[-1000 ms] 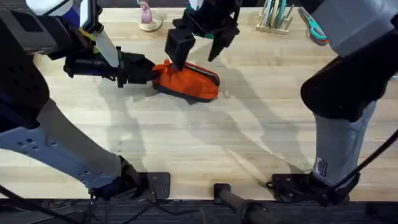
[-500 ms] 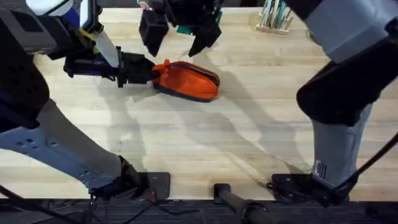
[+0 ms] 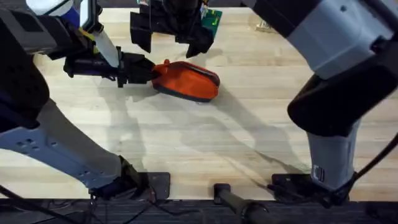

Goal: Unzip the bag, pick up the pens from the table one at a time and place them inside, then zip the bag closed.

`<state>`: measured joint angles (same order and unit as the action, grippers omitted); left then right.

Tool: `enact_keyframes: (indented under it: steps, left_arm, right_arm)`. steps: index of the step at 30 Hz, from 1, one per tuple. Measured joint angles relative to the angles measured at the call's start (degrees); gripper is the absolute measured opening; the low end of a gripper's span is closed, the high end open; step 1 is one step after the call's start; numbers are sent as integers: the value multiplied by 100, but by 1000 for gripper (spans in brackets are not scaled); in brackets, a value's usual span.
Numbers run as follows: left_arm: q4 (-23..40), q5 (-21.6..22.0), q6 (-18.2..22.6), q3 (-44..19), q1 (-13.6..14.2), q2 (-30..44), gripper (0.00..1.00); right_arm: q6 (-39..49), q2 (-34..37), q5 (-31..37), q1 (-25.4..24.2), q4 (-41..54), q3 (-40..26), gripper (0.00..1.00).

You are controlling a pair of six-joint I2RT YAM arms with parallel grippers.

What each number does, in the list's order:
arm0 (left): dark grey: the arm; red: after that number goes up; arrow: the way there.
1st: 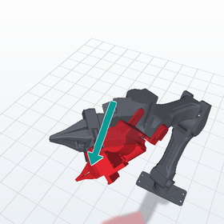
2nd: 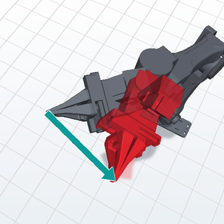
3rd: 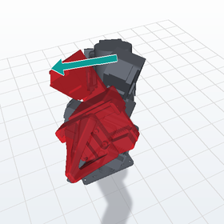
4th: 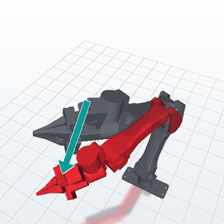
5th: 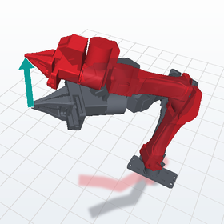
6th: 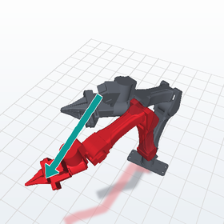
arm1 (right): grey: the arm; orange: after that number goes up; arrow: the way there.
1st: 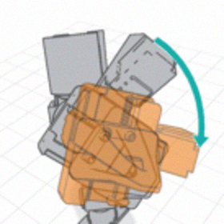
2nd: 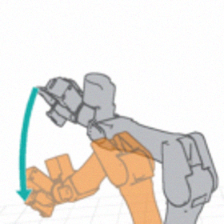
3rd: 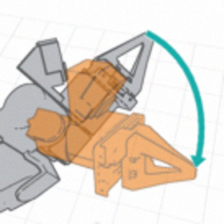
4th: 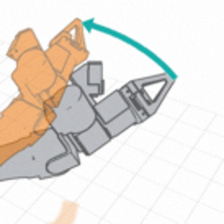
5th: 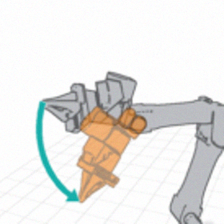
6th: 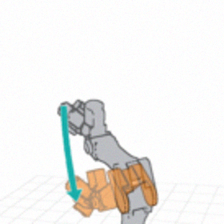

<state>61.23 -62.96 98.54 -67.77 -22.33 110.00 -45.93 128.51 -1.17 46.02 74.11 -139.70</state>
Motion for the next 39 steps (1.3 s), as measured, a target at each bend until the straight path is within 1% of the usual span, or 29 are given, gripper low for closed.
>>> enact_keyframes:
  steps: [3,10,17,23,27,31,32,38,39]
  left_arm:
    - [2,2,0,0,0,0,42]
    - [0,2,0,0,0,0,42]
    - [-15,18,0,0,0,0,42]
    - [-15,24,0,0,0,0,42]
    - [-15,26,0,0,0,0,42]
    - [-15,26,0,0,0,0,42]
    - [-15,26,0,0,0,0,42]
    - [-15,26,0,0,0,0,42]
    - [-15,26,0,0,0,0,42]
  right_arm:
    - [-81,150,72,-7,-9,0,997]
    - [-169,595,7,-7,-114,7,997]
    - [-420,614,-5,-7,-258,11,996]
    - [-516,614,-102,-7,-258,11,968]
    - [-530,614,-227,-7,-266,11,901]
    - [-533,614,-291,-7,-275,11,768]
    - [-533,614,-295,-7,-275,11,749]
    - [-533,619,-295,-7,-289,11,699]
    - [-526,625,-295,-7,-293,11,603]
